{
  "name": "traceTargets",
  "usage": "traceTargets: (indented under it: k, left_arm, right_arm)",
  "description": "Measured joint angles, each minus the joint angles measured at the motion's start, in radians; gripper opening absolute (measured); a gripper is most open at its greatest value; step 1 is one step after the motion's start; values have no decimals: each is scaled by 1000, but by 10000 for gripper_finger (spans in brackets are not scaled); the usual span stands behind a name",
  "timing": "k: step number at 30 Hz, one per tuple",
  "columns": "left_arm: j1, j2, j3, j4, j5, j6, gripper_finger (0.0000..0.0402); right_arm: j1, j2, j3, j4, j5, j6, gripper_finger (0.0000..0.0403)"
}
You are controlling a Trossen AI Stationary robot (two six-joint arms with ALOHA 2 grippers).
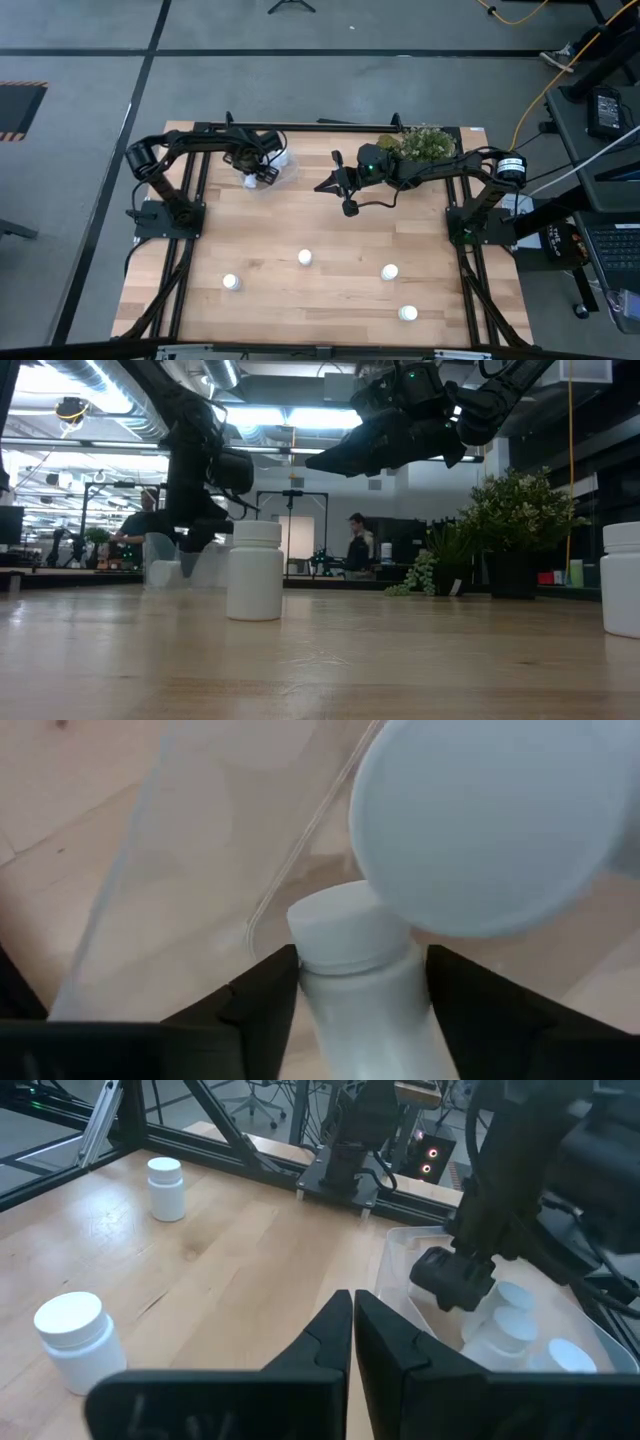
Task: Pick and place pill bottles into a basket
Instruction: Put the white medicine bottle into the transparent bin
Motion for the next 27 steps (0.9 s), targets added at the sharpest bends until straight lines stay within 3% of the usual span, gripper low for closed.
traceTargets:
  k: [5,12,21,27]
  left_arm:
    - [0,-44,0,0,-2,0,171]
    - [-1,-117,0,-6,-10,1,177]
    - [-61,-232,0,4,-205,-11,172]
    - [-136,-275,-71,120,-283,-11,172]
  right_arm:
    - [0,0,0,1,0,0,20]
    - [0,0,0,1,0,0,20]
    - [0,0,0,0,0,0,20]
    - [0,0,0,0,0,0,20]
